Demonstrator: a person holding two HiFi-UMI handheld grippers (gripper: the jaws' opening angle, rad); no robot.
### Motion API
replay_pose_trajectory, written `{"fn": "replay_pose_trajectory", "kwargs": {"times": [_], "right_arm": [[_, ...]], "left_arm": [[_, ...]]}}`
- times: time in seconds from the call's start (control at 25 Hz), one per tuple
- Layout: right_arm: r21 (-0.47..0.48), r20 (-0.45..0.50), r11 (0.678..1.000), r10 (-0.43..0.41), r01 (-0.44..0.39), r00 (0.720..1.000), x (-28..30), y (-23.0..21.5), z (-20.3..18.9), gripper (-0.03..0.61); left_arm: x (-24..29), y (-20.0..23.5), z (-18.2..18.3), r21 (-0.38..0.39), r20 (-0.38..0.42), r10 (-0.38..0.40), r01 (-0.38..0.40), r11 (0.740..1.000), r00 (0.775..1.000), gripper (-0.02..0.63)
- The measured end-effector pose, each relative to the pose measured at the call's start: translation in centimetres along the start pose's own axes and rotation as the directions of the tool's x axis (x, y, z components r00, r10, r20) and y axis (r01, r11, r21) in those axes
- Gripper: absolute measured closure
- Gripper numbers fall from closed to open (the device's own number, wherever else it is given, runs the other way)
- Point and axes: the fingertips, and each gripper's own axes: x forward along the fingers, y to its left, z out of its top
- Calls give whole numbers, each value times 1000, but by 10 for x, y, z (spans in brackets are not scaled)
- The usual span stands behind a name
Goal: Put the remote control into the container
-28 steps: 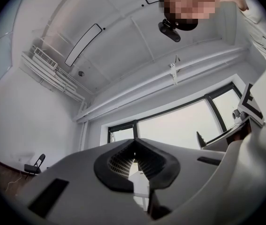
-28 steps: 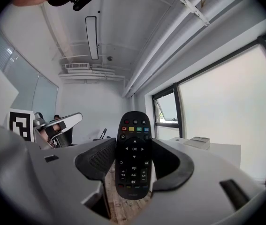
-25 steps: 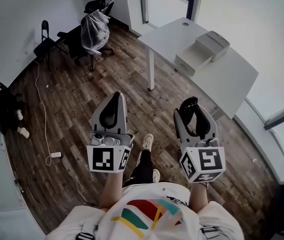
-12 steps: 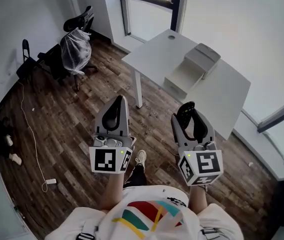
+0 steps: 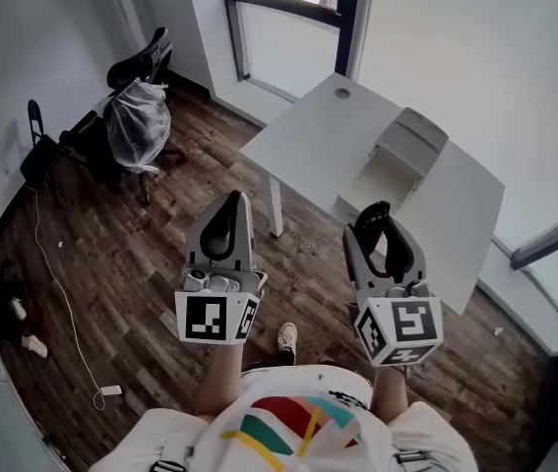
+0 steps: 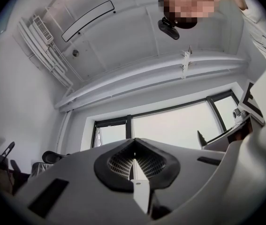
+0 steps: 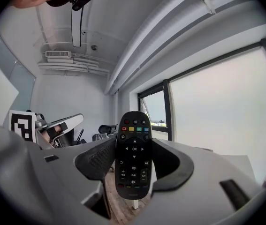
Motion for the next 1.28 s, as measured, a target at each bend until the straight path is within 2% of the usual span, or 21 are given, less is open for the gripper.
{"fn": "replay_pose_trajectory", "kwargs": {"times": [0.2,0.56,0.84,1.08,1.28], "right_arm": [[-3,-76,998,-56,56,996,34,-12,-17,336],[5,-150,985,-172,175,974,67,-69,-36,336],[38,-130,974,-218,225,967,101,-134,-38,337],[60,-97,964,-253,259,963,135,-193,-22,337],[78,-89,956,-276,283,957,148,-225,-19,337]], "left_arm": [[38,19,-33,-47,-31,-35,33,998,999,606],[98,6,-83,-113,-84,-114,105,988,990,606],[162,-26,-108,-127,-78,-170,160,979,982,606],[234,-62,-103,-124,-30,-238,233,965,971,606],[274,-86,-111,-122,-23,-288,283,951,957,606]]}}
